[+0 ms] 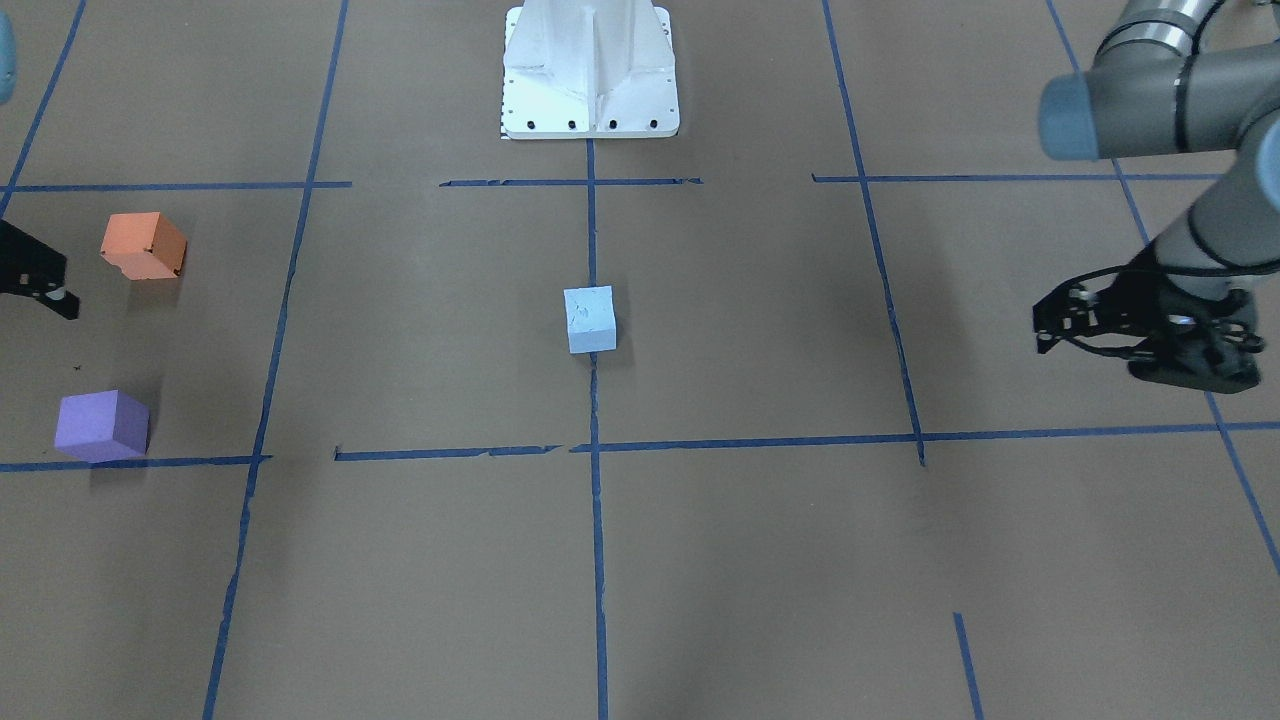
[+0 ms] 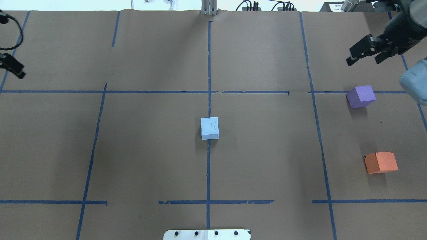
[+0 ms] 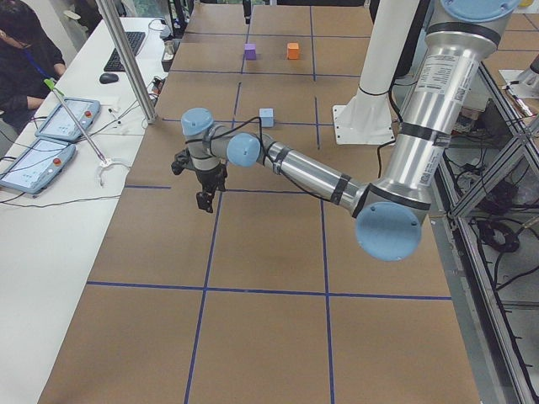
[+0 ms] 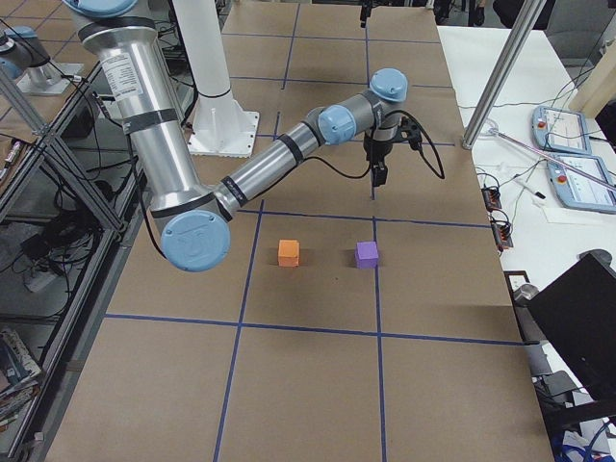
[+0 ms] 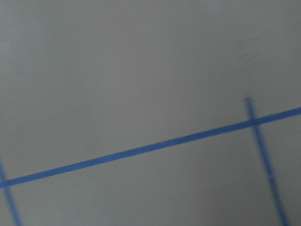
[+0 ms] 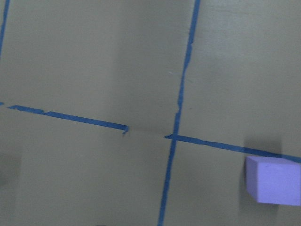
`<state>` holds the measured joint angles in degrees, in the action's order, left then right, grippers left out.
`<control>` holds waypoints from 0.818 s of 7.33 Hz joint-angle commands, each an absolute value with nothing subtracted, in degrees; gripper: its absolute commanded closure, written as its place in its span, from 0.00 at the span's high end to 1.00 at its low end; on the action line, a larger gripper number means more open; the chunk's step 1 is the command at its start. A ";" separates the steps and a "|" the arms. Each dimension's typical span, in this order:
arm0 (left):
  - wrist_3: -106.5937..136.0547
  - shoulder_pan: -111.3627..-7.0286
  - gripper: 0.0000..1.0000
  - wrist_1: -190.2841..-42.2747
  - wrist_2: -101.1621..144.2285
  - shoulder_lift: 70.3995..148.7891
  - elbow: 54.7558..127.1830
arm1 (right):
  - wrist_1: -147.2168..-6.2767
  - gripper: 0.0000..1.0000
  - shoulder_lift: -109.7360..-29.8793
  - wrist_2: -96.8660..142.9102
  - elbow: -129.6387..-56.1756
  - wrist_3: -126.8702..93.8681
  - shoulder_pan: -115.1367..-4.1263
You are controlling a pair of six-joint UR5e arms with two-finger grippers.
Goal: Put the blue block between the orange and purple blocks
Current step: 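Move the right gripper over the light blue cube while the left arm withdraws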
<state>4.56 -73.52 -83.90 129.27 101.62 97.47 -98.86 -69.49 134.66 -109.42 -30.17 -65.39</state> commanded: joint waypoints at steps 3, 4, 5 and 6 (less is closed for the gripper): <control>-5.54 -84.99 1.00 -85.34 137.52 86.06 97.38 | -99.05 1.00 -56.81 121.26 -109.96 -55.66 -44.36; -5.45 -84.99 1.00 -85.43 137.64 85.96 97.38 | -99.14 1.00 -53.73 117.63 -108.47 -60.07 -39.77; -5.45 -84.99 1.00 -85.43 137.64 85.96 97.47 | -99.14 1.00 -50.31 114.81 -105.06 -62.90 -36.42; -5.45 -85.08 1.00 -85.43 137.64 85.96 97.56 | -99.05 1.00 -44.79 111.57 -99.03 -65.71 -33.69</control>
